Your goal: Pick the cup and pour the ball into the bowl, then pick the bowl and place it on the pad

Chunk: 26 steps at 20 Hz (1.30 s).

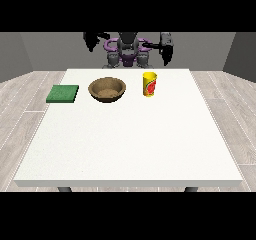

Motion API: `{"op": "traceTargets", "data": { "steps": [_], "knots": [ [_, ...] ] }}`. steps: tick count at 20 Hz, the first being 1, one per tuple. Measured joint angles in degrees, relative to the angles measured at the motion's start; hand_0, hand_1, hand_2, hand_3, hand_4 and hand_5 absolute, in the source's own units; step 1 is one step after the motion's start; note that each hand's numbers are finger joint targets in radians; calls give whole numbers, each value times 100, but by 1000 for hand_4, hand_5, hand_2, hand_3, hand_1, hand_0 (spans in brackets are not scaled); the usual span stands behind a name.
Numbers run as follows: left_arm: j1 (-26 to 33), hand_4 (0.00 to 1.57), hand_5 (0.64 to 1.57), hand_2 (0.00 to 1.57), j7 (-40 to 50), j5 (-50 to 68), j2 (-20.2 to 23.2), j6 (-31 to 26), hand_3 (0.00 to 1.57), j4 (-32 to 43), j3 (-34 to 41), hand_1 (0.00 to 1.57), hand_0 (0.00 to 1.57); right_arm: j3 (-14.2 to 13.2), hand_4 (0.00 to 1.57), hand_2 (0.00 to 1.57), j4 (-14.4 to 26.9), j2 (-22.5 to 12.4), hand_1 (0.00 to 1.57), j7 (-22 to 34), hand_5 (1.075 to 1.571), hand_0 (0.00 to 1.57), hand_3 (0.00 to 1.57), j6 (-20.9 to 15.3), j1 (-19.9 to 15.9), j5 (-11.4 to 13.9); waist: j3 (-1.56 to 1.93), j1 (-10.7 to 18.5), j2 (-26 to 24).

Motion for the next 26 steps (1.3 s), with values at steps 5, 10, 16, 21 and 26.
{"op": "traceTargets", "data": {
  "steps": [5,10,16,21,26],
  "knots": [
    [177,0,1535,0,-696,-183,-61,10,0,515,-87,0,0,-469,660,349,460,-289,0,-274,1565,0,540,261,-157,-132,1,48,158],
    [-43,0,1538,0,-1341,-272,-40,19,0,1398,87,0,0,-679,651,431,752,-440,0,-218,1565,0,600,346,-495,-101,1,4,228],
    [-242,0,1533,0,-1946,-295,11,2,0,2378,263,0,0,-910,637,407,1077,-582,0,-326,1564,0,587,588,-564,-165,1,-63,108],
    [-527,0,1526,0,-2374,-303,75,83,0,3079,426,0,0,-1032,637,361,1241,-651,0,-520,1566,0,545,780,-530,-227,0,-196,128],
    [-974,0,1529,0,-2704,-240,148,157,0,3748,671,0,0,-1079,630,368,1194,-716,0,-495,1567,0,548,947,-616,-295,0,-417,228]
  ]
}}
